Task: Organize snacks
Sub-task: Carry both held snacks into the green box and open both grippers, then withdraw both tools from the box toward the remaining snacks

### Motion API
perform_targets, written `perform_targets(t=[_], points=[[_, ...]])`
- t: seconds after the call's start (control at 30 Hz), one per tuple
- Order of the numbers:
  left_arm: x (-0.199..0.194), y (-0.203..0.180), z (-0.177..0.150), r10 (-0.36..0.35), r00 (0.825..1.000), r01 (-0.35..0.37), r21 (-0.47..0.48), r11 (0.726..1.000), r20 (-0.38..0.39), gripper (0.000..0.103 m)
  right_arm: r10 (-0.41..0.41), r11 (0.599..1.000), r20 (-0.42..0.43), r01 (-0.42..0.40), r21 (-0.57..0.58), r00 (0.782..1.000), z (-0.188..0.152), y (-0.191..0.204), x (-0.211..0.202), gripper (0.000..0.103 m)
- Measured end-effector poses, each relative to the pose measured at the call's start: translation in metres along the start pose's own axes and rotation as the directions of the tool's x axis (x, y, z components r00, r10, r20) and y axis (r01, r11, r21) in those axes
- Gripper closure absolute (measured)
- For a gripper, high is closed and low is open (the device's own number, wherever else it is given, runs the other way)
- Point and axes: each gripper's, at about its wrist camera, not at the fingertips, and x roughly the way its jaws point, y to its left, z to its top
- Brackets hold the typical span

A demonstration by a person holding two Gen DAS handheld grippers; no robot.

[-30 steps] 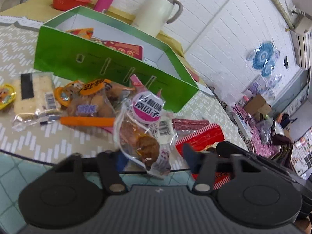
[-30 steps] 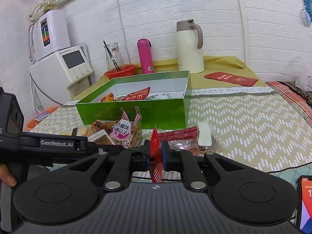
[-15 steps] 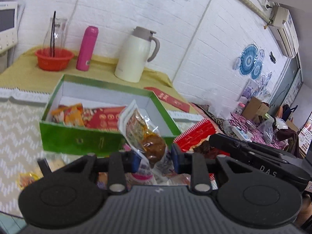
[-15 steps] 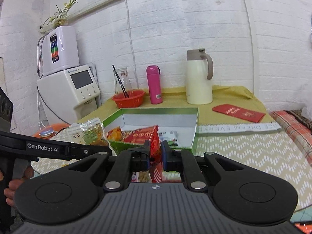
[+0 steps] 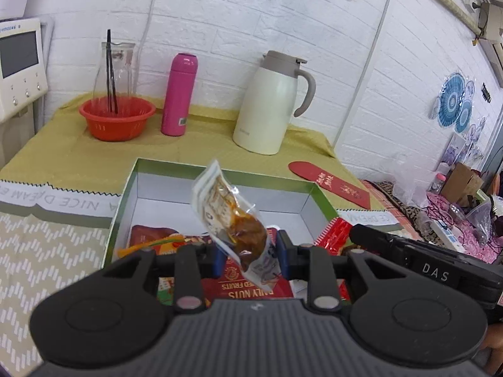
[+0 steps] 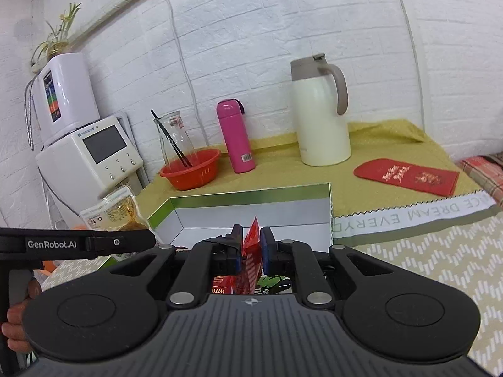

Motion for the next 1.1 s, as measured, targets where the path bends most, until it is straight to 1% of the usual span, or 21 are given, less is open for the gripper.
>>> perform_targets(t=[0.07, 0.13, 0.17, 0.2, 0.27, 0.3, 0.33, 0.37, 0.4, 0.43, 0.47, 0.5, 0.57, 0.6, 0.77, 0.93, 1.03, 1.1], points=[[0.011, 0.004, -0.001, 0.010, 1.000, -0.010, 0.008, 1.000, -0.021, 0.075, 0.014, 0.999, -0.011, -0.013, 0.039, 1.000, -0.002, -0.005, 0.010, 0.083], [0.020, 0.007, -0.003, 0.011, 0.999, -0.010, 0.012, 1.000, -0.042, 0.075, 0.010, 0.999, -0.025, -0.009, 0.047, 1.000, -0.004, -0.007, 0.020, 0.083], [0.023, 0.009, -0.004, 0.012, 0.999, -0.012, 0.003, 1.000, -0.038, 0.077, 0.010, 0.999, -0.029, -0.008, 0.044, 1.000, -0.005, -0.007, 0.023, 0.082], [0.024, 0.012, -0.004, 0.015, 1.000, -0.015, -0.002, 1.000, -0.024, 0.063, 0.011, 0.999, -0.032, -0.010, 0.040, 0.999, -0.006, -0.007, 0.027, 0.081], [0.021, 0.016, -0.004, 0.035, 0.999, -0.034, -0.028, 0.999, 0.032, 0.031, -0.001, 1.000, -0.025, 0.001, 0.015, 1.000, -0.006, -0.006, 0.034, 0.064], [0.018, 0.019, -0.005, 0.042, 0.997, -0.038, -0.055, 0.998, 0.064, 0.031, -0.016, 1.000, -0.019, 0.016, 0.000, 1.000, -0.006, -0.005, 0.035, 0.038], [0.015, 0.021, -0.003, 0.045, 0.996, -0.039, -0.077, 0.996, 0.076, 0.030, -0.026, 1.000, -0.008, 0.026, -0.011, 1.000, -0.006, -0.005, 0.035, 0.004], [0.014, 0.023, -0.001, 0.049, 0.996, -0.043, -0.086, 0.995, 0.070, 0.028, -0.031, 0.999, 0.011, 0.031, -0.014, 0.999, -0.006, -0.005, 0.032, 0.000], [0.013, 0.024, 0.000, 0.062, 0.996, -0.056, -0.089, 0.994, 0.066, 0.026, -0.036, 0.999, 0.033, 0.037, -0.014, 0.999, -0.007, -0.005, 0.030, 0.000], [0.012, 0.023, 0.001, 0.090, 0.994, -0.084, -0.086, 0.993, 0.068, 0.024, -0.044, 0.999, 0.046, 0.045, -0.018, 0.998, -0.007, -0.005, 0.027, 0.000], [0.011, 0.021, 0.001, 0.122, 0.990, -0.117, -0.074, 0.990, 0.074, 0.019, -0.054, 0.998, 0.048, 0.055, -0.027, 0.997, -0.006, -0.005, 0.027, 0.000], [0.009, 0.019, 0.001, 0.151, 0.985, -0.147, -0.054, 0.988, 0.084, 0.009, -0.059, 0.998, 0.048, 0.060, -0.034, 0.997, -0.007, -0.004, 0.027, 0.000], [0.005, 0.014, -0.002, 0.196, 0.975, -0.194, -0.021, 0.981, 0.109, 0.009, -0.067, 0.997, 0.049, 0.069, -0.043, 0.997, -0.008, -0.004, 0.025, 0.000], [0.003, 0.013, -0.002, 0.202, 0.973, -0.202, -0.012, 0.979, 0.110, 0.009, -0.072, 0.996, 0.046, 0.075, -0.046, 0.996, -0.009, -0.004, 0.024, 0.000], [-0.008, 0.008, -0.005, 0.193, 0.974, -0.194, 0.001, 0.981, 0.116, 0.009, -0.087, 0.995, 0.028, 0.088, -0.045, 0.996, -0.014, -0.002, 0.018, 0.000], [-0.024, 0.001, -0.007, 0.183, 0.975, -0.186, 0.010, 0.983, 0.130, 0.009, -0.098, 0.993, 0.044, 0.100, -0.057, 0.994, -0.012, 0.003, 0.001, 0.000], [-0.036, -0.004, -0.009, 0.172, 0.975, -0.176, 0.012, 0.984, 0.140, 0.009, -0.104, 0.991, 0.052, 0.107, -0.074, 0.993, -0.010, 0.009, -0.011, 0.000], [-0.048, -0.008, -0.011, 0.154, 0.977, -0.158, 0.014, 0.987, 0.145, 0.009, -0.122, 0.986, 0.054, 0.127, -0.105, 0.991, -0.009, 0.015, -0.021, 0.000]])
